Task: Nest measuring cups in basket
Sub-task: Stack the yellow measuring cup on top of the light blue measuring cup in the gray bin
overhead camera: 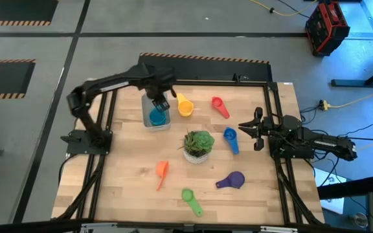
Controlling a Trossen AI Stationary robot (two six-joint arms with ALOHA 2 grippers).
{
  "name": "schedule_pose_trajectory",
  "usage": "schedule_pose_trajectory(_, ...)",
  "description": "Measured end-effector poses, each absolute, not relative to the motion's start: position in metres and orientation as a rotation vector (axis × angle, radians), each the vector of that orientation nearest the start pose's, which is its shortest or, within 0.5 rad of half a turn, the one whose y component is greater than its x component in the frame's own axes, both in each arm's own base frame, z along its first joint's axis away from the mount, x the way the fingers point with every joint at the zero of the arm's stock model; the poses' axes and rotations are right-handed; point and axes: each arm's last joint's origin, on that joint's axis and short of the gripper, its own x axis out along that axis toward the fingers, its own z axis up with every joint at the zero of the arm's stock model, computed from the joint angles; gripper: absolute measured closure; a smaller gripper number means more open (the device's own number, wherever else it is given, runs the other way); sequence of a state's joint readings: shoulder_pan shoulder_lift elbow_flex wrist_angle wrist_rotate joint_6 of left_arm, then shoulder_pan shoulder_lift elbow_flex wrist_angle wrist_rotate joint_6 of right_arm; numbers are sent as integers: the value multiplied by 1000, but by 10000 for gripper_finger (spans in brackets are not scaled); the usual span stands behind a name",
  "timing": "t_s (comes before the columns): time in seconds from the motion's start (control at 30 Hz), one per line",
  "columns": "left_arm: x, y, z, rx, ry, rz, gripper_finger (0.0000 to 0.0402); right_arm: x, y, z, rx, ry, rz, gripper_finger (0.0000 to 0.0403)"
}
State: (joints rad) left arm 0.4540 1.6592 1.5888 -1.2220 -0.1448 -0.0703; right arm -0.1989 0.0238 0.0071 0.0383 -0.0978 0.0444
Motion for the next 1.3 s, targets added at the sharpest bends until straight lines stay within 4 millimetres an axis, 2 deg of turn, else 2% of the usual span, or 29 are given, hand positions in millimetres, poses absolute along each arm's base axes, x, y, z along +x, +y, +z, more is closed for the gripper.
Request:
schedule_pose_trajectory(0.1,271,124,344,-185,1133,530,278,97,-17,168,41,-24,-101,339)
schedule_pose_trajectory(0.17,260,110,356,-160,1068,509,278,97,-17,168,41,-24,-101,339)
schedule_pose_trajectory(0.3,237,82,358,-114,967,455,278,97,-17,168,42,-29,-101,339)
schedule_pose_trajectory(0.43,218,60,329,-74,827,405,278,97,-17,170,43,-43,-101,339)
schedule_pose_trajectory(0.57,205,46,300,-60,655,366,278,97,-17,174,80,-88,-98,328)
schedule_pose_trajectory(0.7,198,39,275,-44,544,339,278,96,-17,180,108,-157,-92,293)
schedule_pose_trajectory(0.9,192,38,242,-43,534,339,278,94,-16,189,124,-246,-89,226)
schedule_pose_trajectory(1.03,192,38,234,-43,515,339,278,91,-19,199,174,-367,-189,202)
schedule_pose_trajectory(1.3,193,38,229,16,479,323,278,91,-23,234,193,-353,-314,199)
